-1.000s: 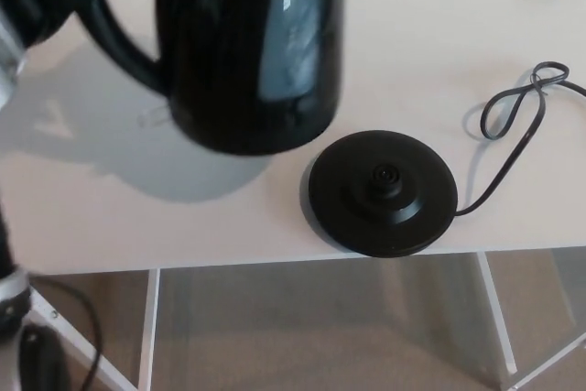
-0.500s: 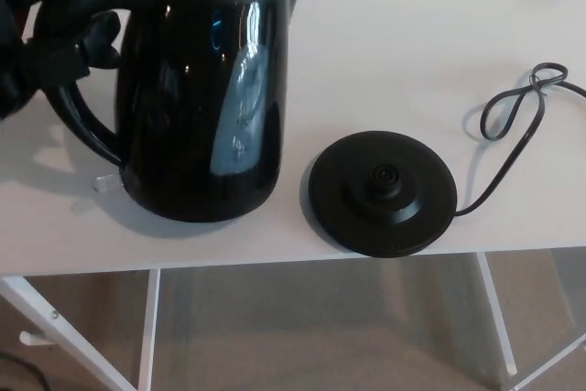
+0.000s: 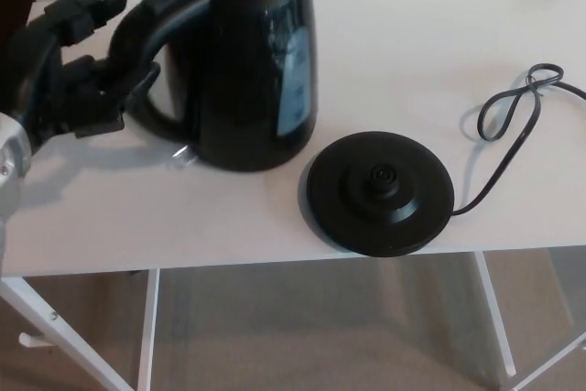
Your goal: The robot walk towards a table in front and uses its left hand to pick up the pot from the base and places it on the table
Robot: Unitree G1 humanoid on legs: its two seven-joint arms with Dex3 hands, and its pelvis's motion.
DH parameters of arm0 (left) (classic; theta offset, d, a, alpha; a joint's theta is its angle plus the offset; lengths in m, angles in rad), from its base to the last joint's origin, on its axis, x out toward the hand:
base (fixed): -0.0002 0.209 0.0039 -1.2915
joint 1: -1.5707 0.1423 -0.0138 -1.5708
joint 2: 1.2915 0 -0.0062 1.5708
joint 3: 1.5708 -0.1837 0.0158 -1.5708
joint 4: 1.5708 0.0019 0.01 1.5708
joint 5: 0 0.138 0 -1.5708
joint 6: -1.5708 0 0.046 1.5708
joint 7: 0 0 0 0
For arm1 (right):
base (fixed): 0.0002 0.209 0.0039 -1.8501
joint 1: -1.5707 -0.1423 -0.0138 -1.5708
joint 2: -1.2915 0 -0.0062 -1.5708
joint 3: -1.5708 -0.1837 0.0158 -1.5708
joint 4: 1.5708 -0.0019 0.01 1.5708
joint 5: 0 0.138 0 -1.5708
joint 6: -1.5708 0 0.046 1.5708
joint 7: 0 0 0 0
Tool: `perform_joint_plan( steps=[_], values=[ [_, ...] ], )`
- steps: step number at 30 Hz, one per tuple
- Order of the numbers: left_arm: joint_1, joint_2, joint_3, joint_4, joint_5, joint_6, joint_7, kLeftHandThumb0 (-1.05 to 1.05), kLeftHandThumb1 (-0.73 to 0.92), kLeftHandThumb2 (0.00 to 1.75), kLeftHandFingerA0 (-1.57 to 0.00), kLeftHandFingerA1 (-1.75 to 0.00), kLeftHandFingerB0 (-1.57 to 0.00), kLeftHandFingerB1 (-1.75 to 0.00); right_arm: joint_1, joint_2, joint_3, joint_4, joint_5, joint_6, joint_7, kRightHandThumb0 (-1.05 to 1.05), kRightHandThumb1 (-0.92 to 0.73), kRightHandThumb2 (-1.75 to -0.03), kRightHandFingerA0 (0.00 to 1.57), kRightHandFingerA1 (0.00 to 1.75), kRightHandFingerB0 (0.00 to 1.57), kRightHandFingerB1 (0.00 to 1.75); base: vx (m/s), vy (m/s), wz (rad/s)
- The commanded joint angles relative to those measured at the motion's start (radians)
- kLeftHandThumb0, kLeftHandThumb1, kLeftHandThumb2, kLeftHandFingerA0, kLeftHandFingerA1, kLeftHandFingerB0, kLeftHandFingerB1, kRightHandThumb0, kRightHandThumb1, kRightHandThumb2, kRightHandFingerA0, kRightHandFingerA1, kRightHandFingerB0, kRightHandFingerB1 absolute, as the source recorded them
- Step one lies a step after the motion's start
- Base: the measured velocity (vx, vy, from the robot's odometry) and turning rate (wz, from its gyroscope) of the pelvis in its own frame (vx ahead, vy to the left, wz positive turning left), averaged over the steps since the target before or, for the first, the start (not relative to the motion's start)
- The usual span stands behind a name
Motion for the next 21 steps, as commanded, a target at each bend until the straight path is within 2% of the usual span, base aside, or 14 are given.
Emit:
perform_joint_plan(
  steps=[1,7,20,21],
  values=[
    [0.027,0.120,-0.090,-0.027,0.078,-0.227,-0.193,-0.91,0.61,0.58,0.00,0.00,0.00,0.00,-0.003,-0.005,-0.015,0.007,0.023,0.009,-0.002,-0.11,-0.89,-0.65,0.55,0.51,0.42,0.46,0.00,0.000,0.00],
    [0.010,0.164,-0.074,-0.016,0.002,-0.181,-0.277,-0.94,0.59,0.59,0.00,0.00,0.00,0.00,-0.002,-0.002,-0.023,0.009,0.034,0.009,0.015,-0.09,-0.90,-0.66,0.54,0.52,0.42,0.46,0.00,0.000,0.00],
    [-0.006,0.155,0.008,0.015,-0.053,-0.197,-0.358,-0.89,0.54,0.57,0.00,0.00,0.00,0.00,-0.004,0.000,-0.019,0.006,0.019,0.012,-0.008,-0.08,-0.89,-0.66,0.56,0.51,0.43,0.46,0.00,0.000,0.00],
    [0.029,0.170,0.091,-0.041,-0.129,-0.168,-0.370,-0.94,0.52,0.61,0.00,0.00,0.00,0.00,-0.001,0.001,-0.017,0.008,0.017,0.010,-0.009,-0.11,-0.89,-0.67,0.55,0.52,0.43,0.47,0.00,0.000,0.00]
  ],
)
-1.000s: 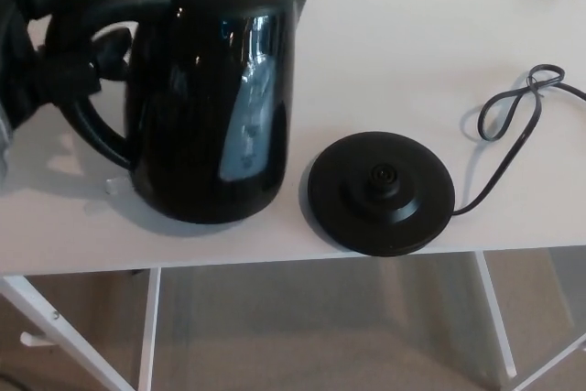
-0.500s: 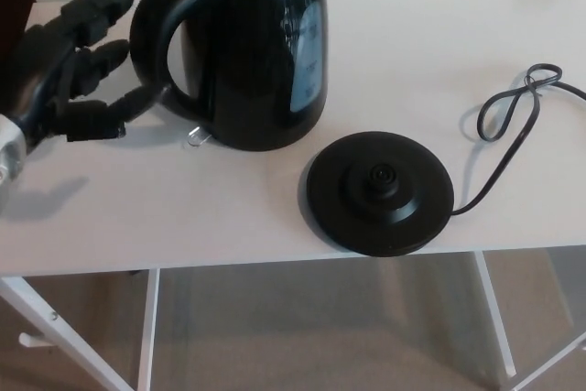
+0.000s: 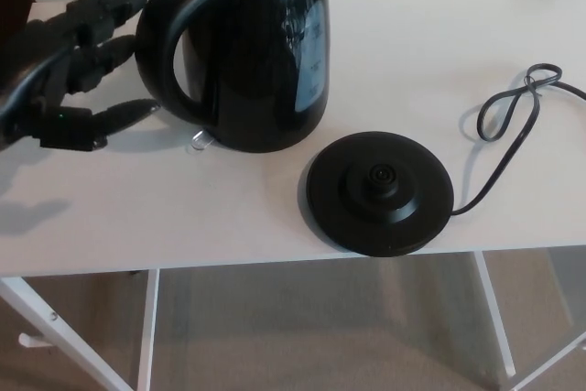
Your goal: The robot walk towards a table in front and uses its left hand to pick up the pot from the base and places it on the table
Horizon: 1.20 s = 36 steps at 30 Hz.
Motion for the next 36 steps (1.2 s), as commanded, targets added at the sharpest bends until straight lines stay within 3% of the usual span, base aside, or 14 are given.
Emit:
perform_joint_plan(
  steps=[1,5,10,12,15,18,21,22,23,24,28,30,32,36],
  values=[
    [0.071,0.044,0.187,-0.107,-0.166,0.011,-0.083,-0.95,0.50,0.61,0.00,0.00,0.00,0.00,0.011,-0.002,-0.005,0.004,0.014,0.008,-0.003,-0.08,-0.90,-0.66,0.54,0.50,0.42,0.46,0.00,0.000,0.00],
    [0.250,0.068,0.448,-0.200,-0.306,0.011,-0.151,-0.87,0.56,0.58,0.00,0.00,0.00,0.00,0.025,-0.017,-0.011,0.013,0.021,0.005,0.024,-0.09,-0.90,-0.66,0.53,0.50,0.41,0.46,0.00,0.000,0.00],
    [0.336,0.058,0.558,-0.224,-0.340,-0.004,-0.175,-0.91,0.59,0.59,0.00,0.00,0.00,0.00,0.032,-0.021,-0.012,0.011,0.021,0.005,0.028,-0.09,-0.90,-0.66,0.53,0.50,0.42,0.46,0.00,0.000,0.00],
    [0.593,0.007,0.834,-0.161,-0.456,-0.021,-0.277,-0.90,0.57,0.59,0.00,0.00,0.00,0.00,0.039,-0.040,-0.004,0.025,0.008,0.005,0.033,-0.08,-0.90,-0.66,0.53,0.51,0.42,0.46,0.00,0.000,0.00],
    [0.650,-0.009,0.876,-0.134,-0.474,-0.039,-0.321,-0.84,0.58,0.58,0.00,0.00,0.00,0.00,0.043,-0.039,-0.006,0.027,0.010,0.006,0.036,-0.08,-0.91,-0.66,0.51,0.50,0.41,0.46,0.00,0.000,0.00],
    [0.860,-0.102,0.931,0.016,-0.451,-0.099,-0.407,-0.86,0.51,0.64,0.00,0.00,0.00,0.00,0.059,-0.027,0.003,0.038,0.003,0.008,0.034,-0.08,-0.91,-0.66,0.50,0.51,0.39,0.46,0.00,0.000,0.00],
    [0.924,-0.134,0.934,0.104,-0.439,-0.122,-0.436,-0.88,0.54,0.59,0.00,0.00,0.00,-0.01,0.061,-0.025,0.009,0.041,-0.003,0.011,0.027,-0.09,-0.90,-0.66,0.50,0.50,0.40,0.46,0.00,0.000,0.00],
    [0.953,-0.166,0.896,0.159,-0.384,-0.179,-0.421,-0.87,0.49,0.90,0.00,0.00,0.00,-0.09,0.054,-0.024,0.014,0.043,-0.009,0.012,0.016,-0.10,-0.89,-0.66,0.50,0.52,0.38,0.46,0.00,0.000,0.00],
    [0.993,-0.214,0.839,0.240,-0.299,-0.264,-0.397,-0.87,0.49,0.90,0.00,0.00,0.00,-0.09,0.044,-0.023,0.021,0.045,-0.018,0.013,0.001,-0.10,-0.89,-0.66,0.50,0.52,0.38,0.46,0.00,0.000,0.00],
    [1.022,-0.247,0.775,0.234,-0.235,-0.307,-0.365,-0.88,0.61,0.96,0.00,-0.05,0.00,-0.11,0.039,-0.020,0.024,0.046,-0.020,0.016,-0.001,-0.10,-0.89,-0.66,0.49,0.51,0.35,0.44,0.00,0.000,0.00],
    [1.038,-0.255,0.735,0.248,-0.217,-0.350,-0.351,-0.88,0.61,0.96,0.00,-0.05,0.00,-0.11,0.036,-0.019,0.028,0.048,-0.018,0.017,-0.002,-0.10,-0.89,-0.66,0.49,0.51,0.35,0.44,0.00,0.000,0.00],
    [1.092,-0.299,0.531,0.164,-0.003,-0.369,-0.210,-0.91,0.62,0.98,0.00,-0.09,0.00,-0.04,0.032,-0.020,0.030,0.047,-0.017,0.018,0.001,-0.13,-0.92,-0.70,0.41,0.46,0.28,0.40,0.00,0.000,0.00],
    [1.059,-0.288,0.457,0.192,0.065,-0.370,-0.156,-0.82,0.56,0.96,0.00,-0.19,0.00,-0.11,0.027,-0.024,0.025,0.055,-0.011,0.019,0.007,-0.14,-0.92,-0.70,0.38,0.44,0.26,0.39,0.00,0.000,0.00],
    [0.989,-0.272,0.340,0.242,0.096,-0.299,-0.111,-0.80,0.56,0.95,0.00,-0.19,0.00,-0.12,0.026,-0.029,0.033,0.057,-0.019,0.013,0.005,-0.17,-0.92,-0.71,0.37,0.46,0.25,0.39,0.00,0.000,0.00]
  ],
)
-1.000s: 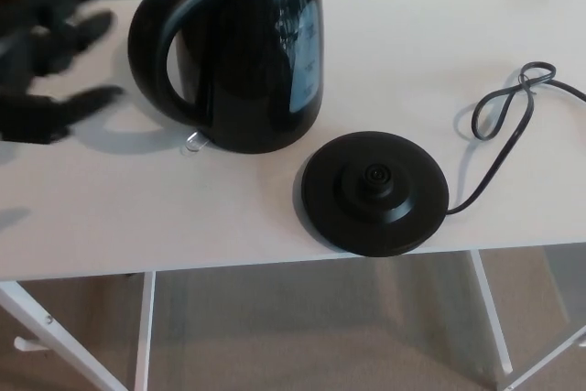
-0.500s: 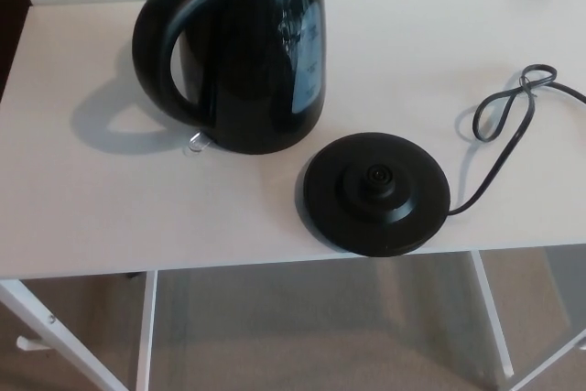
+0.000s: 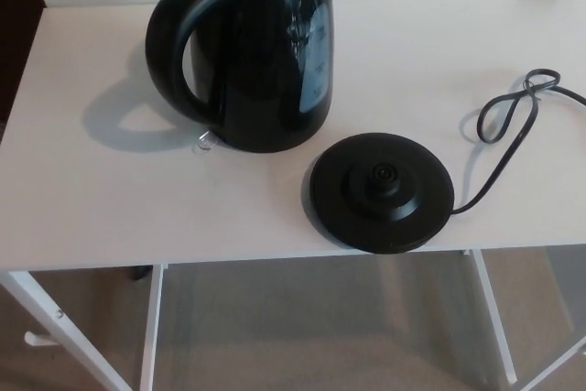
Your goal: The robot walk towards a table in front and uses its left hand to pick up the pot from the base and places it on the table
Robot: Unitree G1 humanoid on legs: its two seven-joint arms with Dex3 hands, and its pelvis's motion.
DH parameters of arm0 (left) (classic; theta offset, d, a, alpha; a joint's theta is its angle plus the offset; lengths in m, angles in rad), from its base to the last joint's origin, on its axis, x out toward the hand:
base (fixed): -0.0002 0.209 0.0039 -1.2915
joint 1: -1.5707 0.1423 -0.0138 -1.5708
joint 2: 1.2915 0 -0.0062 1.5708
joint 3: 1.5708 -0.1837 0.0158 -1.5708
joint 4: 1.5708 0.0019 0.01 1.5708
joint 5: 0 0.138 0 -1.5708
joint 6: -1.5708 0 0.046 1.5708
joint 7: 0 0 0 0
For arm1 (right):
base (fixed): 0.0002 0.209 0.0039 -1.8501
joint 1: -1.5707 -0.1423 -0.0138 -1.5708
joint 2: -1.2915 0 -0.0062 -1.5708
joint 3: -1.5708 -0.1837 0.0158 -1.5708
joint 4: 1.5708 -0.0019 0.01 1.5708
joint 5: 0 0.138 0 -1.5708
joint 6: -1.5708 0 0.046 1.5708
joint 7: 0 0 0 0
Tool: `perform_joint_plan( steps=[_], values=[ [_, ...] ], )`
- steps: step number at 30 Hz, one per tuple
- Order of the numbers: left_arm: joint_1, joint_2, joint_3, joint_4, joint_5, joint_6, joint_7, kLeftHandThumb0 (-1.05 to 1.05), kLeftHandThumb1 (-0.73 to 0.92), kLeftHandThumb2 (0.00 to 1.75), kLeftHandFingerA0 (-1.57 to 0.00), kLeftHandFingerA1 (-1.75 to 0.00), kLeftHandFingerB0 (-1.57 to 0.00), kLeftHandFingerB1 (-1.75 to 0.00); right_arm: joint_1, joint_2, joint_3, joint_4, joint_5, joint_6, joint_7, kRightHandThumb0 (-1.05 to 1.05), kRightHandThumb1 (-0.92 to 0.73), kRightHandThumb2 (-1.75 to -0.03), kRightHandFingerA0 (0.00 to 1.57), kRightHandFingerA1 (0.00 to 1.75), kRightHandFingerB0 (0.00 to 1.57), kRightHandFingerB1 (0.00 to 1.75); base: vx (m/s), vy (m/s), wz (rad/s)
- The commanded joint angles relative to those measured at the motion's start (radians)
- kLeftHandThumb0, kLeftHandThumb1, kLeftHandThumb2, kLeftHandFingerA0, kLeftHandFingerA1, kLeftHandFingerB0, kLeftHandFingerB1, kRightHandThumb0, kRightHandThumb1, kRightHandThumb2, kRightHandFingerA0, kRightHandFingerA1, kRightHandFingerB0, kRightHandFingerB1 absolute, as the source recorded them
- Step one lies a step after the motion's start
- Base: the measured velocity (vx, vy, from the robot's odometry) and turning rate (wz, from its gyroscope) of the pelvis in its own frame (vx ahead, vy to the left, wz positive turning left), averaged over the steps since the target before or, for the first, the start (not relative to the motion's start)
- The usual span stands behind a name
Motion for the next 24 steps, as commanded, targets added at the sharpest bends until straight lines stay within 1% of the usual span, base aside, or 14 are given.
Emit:
perform_joint_plan(
  steps=[1,2,3,5,6,8,9,10,11,12,17,18,20,24],
  values=[
    [-0.050,0.002,-0.249,0.062,0.287,-0.121,0.141,-0.80,0.56,0.95,0.00,-0.19,0.00,-0.12,-0.013,-0.027,0.007,0.016,-0.009,0.012,-0.009,-0.17,-0.92,-0.71,0.37,0.46,0.25,0.39,0.00,0.000,0.00],
    [-0.088,0.009,-0.297,0.080,0.341,-0.146,0.174,-0.93,0.63,0.97,-0.10,-0.20,-0.11,-0.04,-0.011,-0.020,-0.002,0.013,0.005,0.005,0.003,-0.19,-0.92,-0.71,0.32,0.44,0.22,0.38,0.00,0.000,0.00],
    [-0.114,0.011,-0.328,0.097,0.363,-0.153,0.197,-0.93,0.62,0.96,-0.10,-0.15,-0.12,-0.04,-0.006,-0.018,-0.006,0.011,0.011,0.000,0.008,-0.19,-0.92,-0.73,0.30,0.43,0.20,0.37,0.00,0.000,0.00],
    [-0.129,0.014,-0.349,0.115,0.360,-0.150,0.213,-0.93,0.62,0.96,-0.10,-0.15,-0.12,-0.04,-0.002,-0.020,-0.006,0.010,0.010,-0.003,0.010,-0.19,-0.92,-0.73,0.30,0.43,0.20,0.37,0.00,0.000,0.00],
    [-0.168,0.010,-0.374,0.159,0.373,-0.154,0.237,-0.80,0.56,0.96,-0.05,-0.20,-0.06,-0.16,0.005,-0.025,0.002,0.010,0.000,-0.008,0.002,-0.21,-0.92,-0.74,0.28,0.43,0.17,0.37,0.00,0.000,0.00],
    [-0.231,0.006,-0.421,0.247,0.412,-0.165,0.299,-0.81,0.56,0.97,0.00,-0.21,-0.05,-0.15,0.032,-0.030,0.004,0.008,-0.003,-0.024,0.004,-0.23,-0.92,-0.75,0.26,0.42,0.14,0.36,0.00,0.000,0.00],
    [-0.280,0.001,-0.444,0.334,0.431,-0.188,0.338,-0.89,0.60,0.96,-0.08,-0.29,-0.10,-0.10,0.041,-0.032,0.005,0.006,-0.004,-0.027,0.007,-0.22,-0.92,-0.74,0.25,0.41,0.14,0.35,0.00,0.000,0.00],
    [-0.301,0.001,-0.456,0.374,0.435,-0.201,0.356,-0.89,0.60,0.96,-0.08,-0.29,-0.10,-0.10,0.044,-0.032,0.005,0.005,-0.004,-0.028,0.007,-0.22,-0.92,-0.74,0.25,0.41,0.14,0.35,0.00,0.000,0.00],
    [-0.317,0.005,-0.471,0.406,0.446,-0.209,0.378,-0.90,0.61,0.97,-0.09,-0.30,-0.10,-0.10,0.042,-0.030,0.008,0.005,-0.008,-0.028,0.000,-0.22,-0.92,-0.73,0.25,0.41,0.14,0.35,0.00,0.000,0.00],
    [-0.326,0.008,-0.499,0.439,0.477,-0.222,0.418,-0.89,0.59,0.95,-0.06,-0.33,-0.14,-0.17,0.043,-0.026,0.013,0.007,-0.014,-0.026,-0.009,-0.20,-0.92,-0.72,0.26,0.40,0.16,0.35,0.00,0.000,0.00],
    [-0.324,0.041,-0.592,0.504,0.553,-0.289,0.507,-0.89,0.60,0.95,-0.11,-0.27,-0.12,-0.17,0.044,-0.018,0.016,0.009,-0.011,-0.023,-0.010,-0.19,-0.92,-0.72,0.26,0.40,0.16,0.35,0.00,0.000,0.00],
    [-0.324,0.063,-0.631,0.532,0.603,-0.331,0.557,-0.84,0.56,0.95,-0.06,-0.39,-0.09,-0.25,0.037,-0.012,0.008,0.009,0.002,-0.013,0.000,-0.19,-0.92,-0.72,0.26,0.40,0.16,0.35,0.00,0.000,0.00],
    [-0.325,0.087,-0.664,0.568,0.633,-0.377,0.597,-0.79,0.54,0.96,-0.03,-0.45,-0.04,-0.27,0.036,-0.010,0.009,0.007,0.002,-0.011,-0.004,-0.20,-0.92,-0.72,0.27,0.40,0.17,0.36,0.00,0.000,0.00],
    [-0.326,0.112,-0.677,0.592,0.612,-0.416,0.590,-0.79,0.54,0.96,-0.02,-0.45,-0.04,-0.27,0.033,-0.014,0.020,0.007,-0.012,-0.006,-0.014,-0.20,-0.92,-0.73,0.26,0.40,0.16,0.36,0.00,0.000,0.00]
  ],
)
